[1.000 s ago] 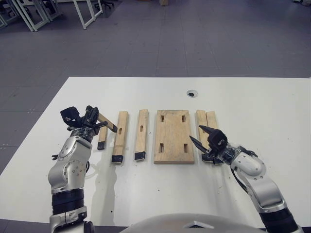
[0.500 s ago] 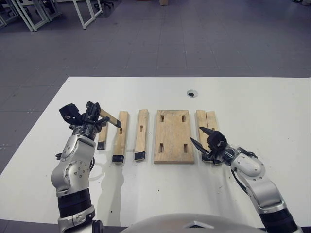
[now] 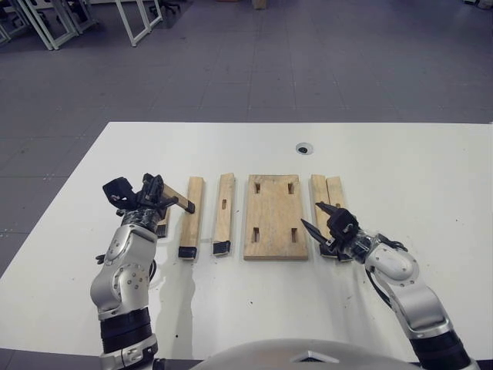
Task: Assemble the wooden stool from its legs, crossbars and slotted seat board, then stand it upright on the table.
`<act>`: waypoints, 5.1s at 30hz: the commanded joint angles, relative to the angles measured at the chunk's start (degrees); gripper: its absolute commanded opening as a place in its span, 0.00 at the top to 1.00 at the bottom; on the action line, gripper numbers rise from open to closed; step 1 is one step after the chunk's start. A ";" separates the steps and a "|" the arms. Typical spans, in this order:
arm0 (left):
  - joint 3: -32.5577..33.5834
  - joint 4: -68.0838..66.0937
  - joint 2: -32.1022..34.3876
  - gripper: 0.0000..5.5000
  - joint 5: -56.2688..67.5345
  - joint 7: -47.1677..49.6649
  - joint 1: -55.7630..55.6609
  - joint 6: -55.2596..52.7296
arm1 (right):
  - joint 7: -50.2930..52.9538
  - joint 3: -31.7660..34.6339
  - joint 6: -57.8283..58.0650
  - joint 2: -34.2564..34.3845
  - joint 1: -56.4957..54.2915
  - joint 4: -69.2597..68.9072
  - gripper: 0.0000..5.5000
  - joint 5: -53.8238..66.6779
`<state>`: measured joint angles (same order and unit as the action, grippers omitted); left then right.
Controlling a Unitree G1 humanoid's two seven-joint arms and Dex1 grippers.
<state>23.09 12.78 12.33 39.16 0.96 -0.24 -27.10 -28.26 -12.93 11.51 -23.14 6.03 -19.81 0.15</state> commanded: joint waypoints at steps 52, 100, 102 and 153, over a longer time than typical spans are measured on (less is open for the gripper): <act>-8.66 -18.72 7.25 0.72 -16.66 -9.29 -23.28 -10.58 | 1.71 -0.66 -3.12 0.93 0.38 2.93 0.51 -3.95; -14.15 1.94 4.73 0.50 -26.39 -18.05 21.39 3.08 | 1.49 -0.15 -3.37 0.36 1.80 3.12 0.51 -4.56; -14.02 2.08 4.40 0.56 -25.96 -17.55 21.02 2.38 | 1.26 -0.18 -3.19 0.17 1.66 3.16 0.51 -4.54; -13.15 16.55 22.74 0.62 40.26 -40.76 3.75 -28.86 | -24.10 14.56 42.47 4.13 -23.83 9.39 0.62 63.67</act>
<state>9.45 28.33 34.25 77.81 -39.55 4.31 -55.82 -52.48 1.00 55.19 -18.39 -16.46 -9.81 65.13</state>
